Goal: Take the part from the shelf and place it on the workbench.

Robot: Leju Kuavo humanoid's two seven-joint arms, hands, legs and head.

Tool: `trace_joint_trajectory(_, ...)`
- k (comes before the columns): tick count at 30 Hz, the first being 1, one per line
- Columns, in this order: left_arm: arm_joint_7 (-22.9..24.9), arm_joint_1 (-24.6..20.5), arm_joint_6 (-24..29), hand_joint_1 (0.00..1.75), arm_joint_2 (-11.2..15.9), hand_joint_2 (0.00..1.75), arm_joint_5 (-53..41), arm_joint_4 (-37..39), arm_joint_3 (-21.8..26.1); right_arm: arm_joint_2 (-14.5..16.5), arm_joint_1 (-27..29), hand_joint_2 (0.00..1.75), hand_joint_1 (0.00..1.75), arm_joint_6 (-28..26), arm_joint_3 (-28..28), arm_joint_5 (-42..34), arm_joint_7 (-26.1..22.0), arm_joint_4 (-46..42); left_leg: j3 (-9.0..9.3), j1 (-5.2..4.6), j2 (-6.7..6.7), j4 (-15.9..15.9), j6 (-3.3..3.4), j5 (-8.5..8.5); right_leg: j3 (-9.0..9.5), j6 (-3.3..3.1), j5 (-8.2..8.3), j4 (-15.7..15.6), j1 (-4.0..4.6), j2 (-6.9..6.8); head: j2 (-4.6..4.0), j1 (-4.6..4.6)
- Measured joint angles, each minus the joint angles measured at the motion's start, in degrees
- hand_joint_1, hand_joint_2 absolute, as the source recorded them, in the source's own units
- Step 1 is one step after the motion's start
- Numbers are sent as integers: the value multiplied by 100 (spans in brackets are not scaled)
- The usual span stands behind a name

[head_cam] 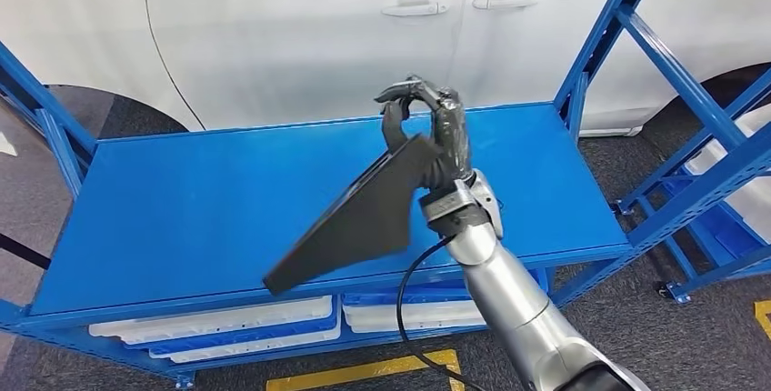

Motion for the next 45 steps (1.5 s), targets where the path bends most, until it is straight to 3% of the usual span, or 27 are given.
trace_joint_trajectory(2, 4, -38, -6, 0, -5, 175, -4, 0, -4, -59, 89, 175, 175, 221, -80, -278, -65, -468, -12, -11, 5, -1, -46, -13, 81, -32, 23, -219, 30, -6, 0, -1)
trace_joint_trajectory(5, -11, -71, -10, 0, 8, 175, 3, 0, -6, -120, 201, 175, 175, 736, -182, -775, -1, -1226, -32, -8, 11, 57, -128, -86, 99, -87, 41, -270, -9, -13, 0, -1)
trace_joint_trajectory(7, -64, -83, -29, 0, 17, 175, 21, 0, -7, -149, 221, 175, 175, 1110, -220, -1020, 91, -1703, -216, -6, 17, 496, -173, -365, 129, -132, 53, -312, -44, -22, 0, -1)
trace_joint_trajectory(9, -121, -90, -49, 0, 16, 175, 43, 0, -7, -185, 265, 175, 175, 1380, -230, -1151, 132, -2068, -568, 7, 19, 1263, -201, -718, 135, -152, 46, -313, -35, -20, 0, -2)
trace_joint_trajectory(10, -141, -91, -53, 0, 17, 175, 55, 0, -7, -206, 295, 175, 175, 1470, -230, -1183, 141, -2219, -710, 10, 19, 1553, -209, -800, 137, -156, 42, -310, -31, -18, 0, -2)
trace_joint_trajectory(11, -155, -92, -56, 0, 17, 175, 63, 0, -7, -228, 321, 175, 175, 1542, -230, -1206, 148, -2351, -770, 10, 19, 1658, -211, -776, 141, -158, 37, -306, -29, -13, 0, -2)
trace_joint_trajectory(12, -162, -95, -58, 0, 17, 175, 68, 0, -7, -248, 338, 175, 175, 1588, -230, -1221, 149, -2468, -714, 10, 19, 1523, -205, -638, 150, -156, 30, -301, -29, -7, 0, -2)
trace_joint_trajectory(14, -170, -105, -58, 0, 20, 175, 74, 0, -7, -279, 348, 175, 175, 1623, -230, -1238, 150, -2656, -347, 8, 19, 741, -168, -224, 176, -139, 7, -286, -27, 6, 0, -1)
trace_joint_trajectory(16, -178, -128, -59, 0, 23, 175, 80, 0, -7, -303, 350, 175, 175, 1628, -230, -1244, 150, -2791, -45, -13, 15, 103, -117, -13, 178, -97, -10, -260, -10, 14, 0, -1)
trace_joint_trajectory(19, -194, -143, -63, 0, 21, 175, 86, 0, -8, -341, 352, 175, 175, 1674, -229, -1233, 149, -2941, 1, -21, 8, -30, -44, 8, 159, -11, -3, -259, 1, 16, 0, -2)
trace_joint_trajectory(21, -218, -153, -72, 0, 16, 175, 84, 0, -10, -391, 319, 175, 175, 1744, -223, -1194, 187, -3089, 14, 11, 10, -65, 17, 39, 103, 50, -126, -110, -2, 16, 0, -1)
trace_joint_trajectory(24, -247, -175, -79, 0, 13, 175, 75, 0, -16, -480, 216, 175, 175, 1817, -203, -1160, 357, -3294, 13, 23, 15, -80, 62, 55, -341, 125, -648, 872, -35, 14, 0, 0)
trace_joint_trajectory(25, -251, -177, -80, 0, 13, 175, 73, 0, -19, -509, 192, 175, 175, 1829, -192, -1159, 421, -3337, 10, 22, 16, -76, 63, 56, -502, 143, -766, 1209, -48, 13, 0, 0)
trace_joint_trajectory(26, -252, -178, -80, 0, 13, 175, 72, 0, -22, -540, 165, 175, 175, 1835, -173, -1159, 477, -3370, 8, 21, 16, -69, 63, 58, -581, 154, -780, 1374, -60, 11, 0, 0)
trace_joint_trajectory(27, -251, -178, -80, 0, 11, 175, 75, 0, -26, -572, 127, 175, 175, 1840, -146, -1164, 526, -3397, 6, 21, 15, -57, 60, 59, -552, 159, -688, 1316, -71, 10, 0, 0)
trace_joint_trajectory(28, -250, -179, -81, 0, 7, 175, 84, 0, -30, -606, 75, 175, 175, 1846, -113, -1175, 568, -3420, 6, 21, 13, -42, 54, 58, -412, 154, -509, 1040, -81, 9, 0, 0)
trace_joint_trajectory(30, -248, -180, -85, 0, -8, 175, 113, 0, -33, -671, -47, 175, 175, 1854, -48, -1222, 612, -3451, -11, 10, 6, 1, 23, 44, -18, 123, -169, 246, -78, 12, 0, 1)
trace_joint_trajectory(31, -247, -179, -90, 0, -15, 175, 131, 0, -33, -701, -95, 175, 175, 1859, -19, -1263, 617, -3458, -29, 3, 3, 17, -2, 42, 109, 100, -75, -27, -67, 16, 0, 0)
trace_joint_trajectory(35, -234, -137, -103, 0, -20, 175, 210, 0, -21, -839, -155, 175, 175, 1891, 61, -1502, 586, -3459, -84, -3, -2, 27, -125, 55, 124, -20, 9, -207, -54, 21, 0, -1)
trace_joint_trajectory(37, -232, -108, -102, 0, -21, 175, 240, 0, -5, -887, -161, 175, 175, 1913, 84, -1590, 563, -3456, -184, 5, 2, 276, -177, -185, 95, -100, 76, -257, -79, -1, 0, -1)
trace_joint_trajectory(40, -232, -75, -100, 0, -22, 175, 283, 0, 17, -938, -134, 175, 175, 1937, 124, -1719, 482, -3430, -542, 24, 8, 1321, -229, -840, -10, -150, 161, -258, -57, -26, 0, -2)
trace_joint_trajectory(41, -232, -64, -100, 0, -22, 175, 297, 0, 24, -954, -107, 175, 175, 1948, 141, -1767, 442, -3414, -594, 24, 9, 1548, -234, -933, -56, -150, 191, -250, -48, -29, 0, -2)
trace_joint_trajectory(42, -232, -54, -101, 0, -22, 175, 306, 0, 29, -968, -78, 175, 175, 1959, 157, -1813, 403, -3398, -545, 24, 9, 1566, -230, -920, -103, -148, 221, -239, -40, -31, 0, -2)
trace_joint_trajectory(43, -232, -45, -101, 0, -22, 175, 309, 0, 34, -979, -53, 175, 175, 1973, 168, -1848, 373, -3382, -368, 23, 9, 1332, -217, -806, -150, -141, 251, -225, -36, -29, 0, -2)
trace_joint_trajectory(45, -230, -44, -102, 0, -21, 175, 313, 0, 41, -996, -30, 175, 175, 2002, 180, -1883, 338, -3364, 153, 11, 8, 504, -163, -541, -218, -109, 312, -198, -26, -26, 0, -2)
